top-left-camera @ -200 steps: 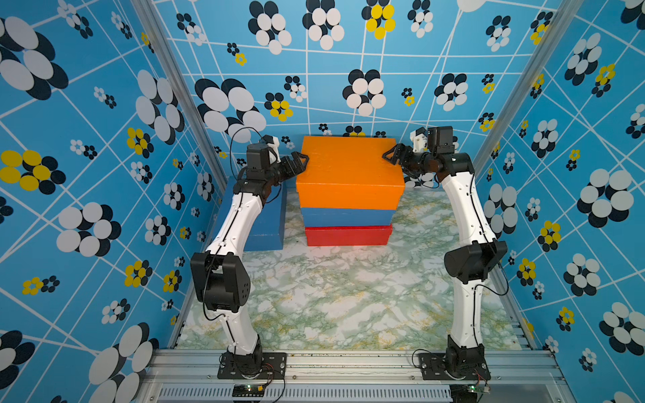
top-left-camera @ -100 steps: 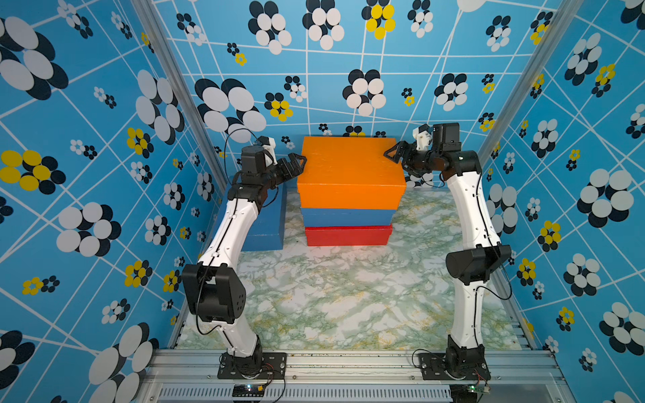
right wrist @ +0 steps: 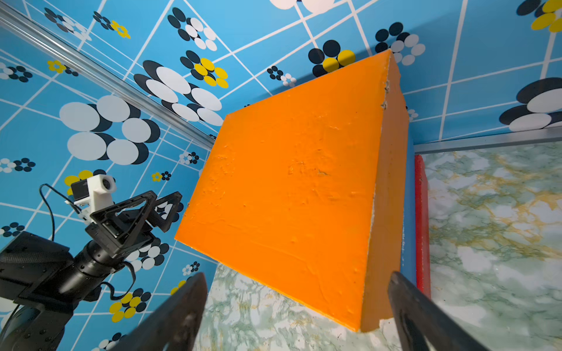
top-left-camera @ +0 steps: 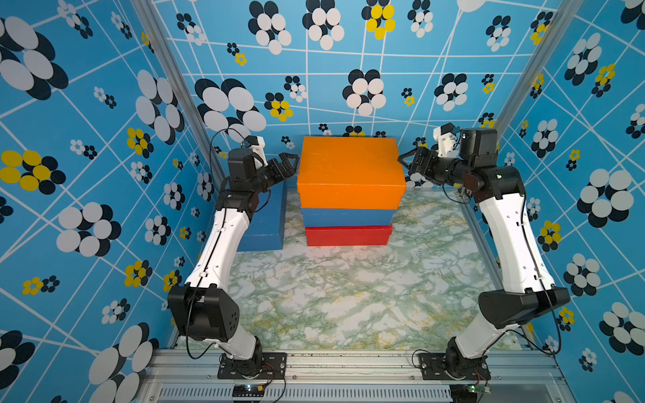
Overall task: Stack the shoeboxes
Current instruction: Place the shoebox at the shoebox, then adjust the shoebox.
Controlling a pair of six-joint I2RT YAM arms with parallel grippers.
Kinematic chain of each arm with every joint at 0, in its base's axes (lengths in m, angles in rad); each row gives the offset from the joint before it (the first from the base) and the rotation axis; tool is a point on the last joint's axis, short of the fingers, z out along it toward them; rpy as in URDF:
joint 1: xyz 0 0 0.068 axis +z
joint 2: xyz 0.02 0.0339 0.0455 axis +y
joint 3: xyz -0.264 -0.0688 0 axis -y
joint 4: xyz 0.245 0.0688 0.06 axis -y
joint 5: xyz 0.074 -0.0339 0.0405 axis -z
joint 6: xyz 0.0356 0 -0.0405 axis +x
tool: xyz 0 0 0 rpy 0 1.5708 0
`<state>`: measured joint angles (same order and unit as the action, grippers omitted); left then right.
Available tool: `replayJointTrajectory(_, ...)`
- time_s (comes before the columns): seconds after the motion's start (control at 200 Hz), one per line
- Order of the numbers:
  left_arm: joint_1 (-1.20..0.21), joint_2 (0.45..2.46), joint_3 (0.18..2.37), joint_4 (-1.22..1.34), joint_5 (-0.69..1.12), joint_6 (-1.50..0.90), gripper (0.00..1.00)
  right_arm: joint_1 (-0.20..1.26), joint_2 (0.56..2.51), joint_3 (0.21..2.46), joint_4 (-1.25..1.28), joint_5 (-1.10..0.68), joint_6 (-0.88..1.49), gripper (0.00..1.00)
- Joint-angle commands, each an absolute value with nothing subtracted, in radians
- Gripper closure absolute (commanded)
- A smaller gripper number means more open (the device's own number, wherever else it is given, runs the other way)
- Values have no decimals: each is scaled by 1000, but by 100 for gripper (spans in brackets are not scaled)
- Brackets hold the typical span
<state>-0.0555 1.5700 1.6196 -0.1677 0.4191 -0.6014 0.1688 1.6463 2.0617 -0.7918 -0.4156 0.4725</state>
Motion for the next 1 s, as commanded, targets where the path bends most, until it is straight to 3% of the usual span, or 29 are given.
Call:
replayJointTrajectory(0.0, -40, 1534, 1583, -146, 414, -591, 0, 172, 1559, 1904, -648, -383, 502, 5)
replayJointTrajectory(0.265, -26, 1485, 1505, -126, 408, -598, 0, 190, 1488, 1709, -576, -427, 517, 6)
replayJointTrajectory(1.0, 5, 1408, 1400, -115, 411, -608, 0, 247, 1491, 1691, -582, -343, 504, 6)
